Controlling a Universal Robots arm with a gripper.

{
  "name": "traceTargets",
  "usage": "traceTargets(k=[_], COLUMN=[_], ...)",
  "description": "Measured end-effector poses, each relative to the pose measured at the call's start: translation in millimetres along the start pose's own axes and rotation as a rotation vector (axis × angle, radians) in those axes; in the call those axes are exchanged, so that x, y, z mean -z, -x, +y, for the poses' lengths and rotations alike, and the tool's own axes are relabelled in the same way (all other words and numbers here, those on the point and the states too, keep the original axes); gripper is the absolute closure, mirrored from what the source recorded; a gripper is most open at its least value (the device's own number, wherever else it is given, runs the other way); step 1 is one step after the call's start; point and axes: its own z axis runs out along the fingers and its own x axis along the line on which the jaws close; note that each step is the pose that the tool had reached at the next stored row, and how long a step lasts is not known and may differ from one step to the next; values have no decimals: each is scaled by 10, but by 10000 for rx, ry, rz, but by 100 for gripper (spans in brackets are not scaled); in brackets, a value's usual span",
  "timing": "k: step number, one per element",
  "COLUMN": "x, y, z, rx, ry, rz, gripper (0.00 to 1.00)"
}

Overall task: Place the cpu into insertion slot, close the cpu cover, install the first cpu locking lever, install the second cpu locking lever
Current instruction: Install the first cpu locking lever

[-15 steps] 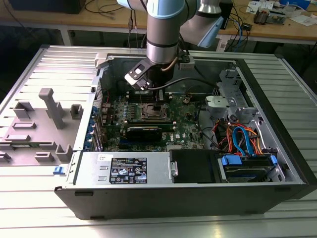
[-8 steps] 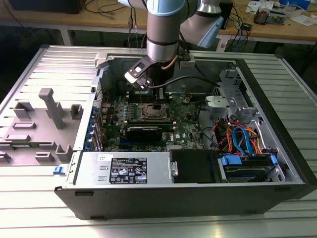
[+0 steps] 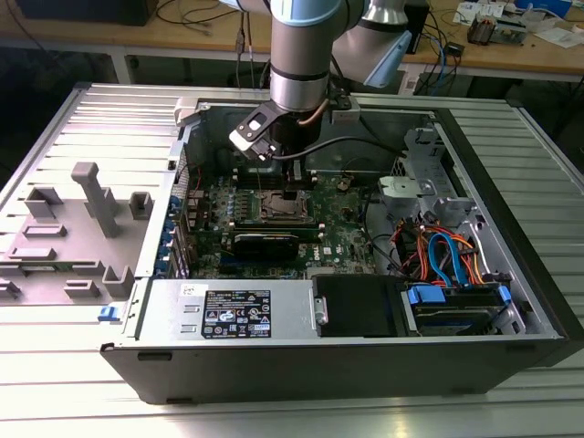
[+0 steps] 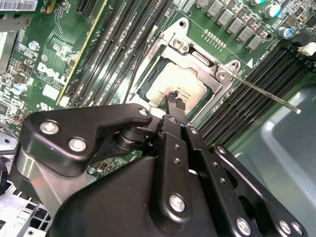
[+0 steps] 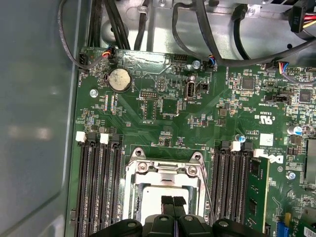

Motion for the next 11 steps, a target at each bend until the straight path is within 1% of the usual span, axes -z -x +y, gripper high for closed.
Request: traceTargets(k=[11], x=[36], y=[2], z=[0], rx=[0], ry=[2], rz=[4], gripper=[89])
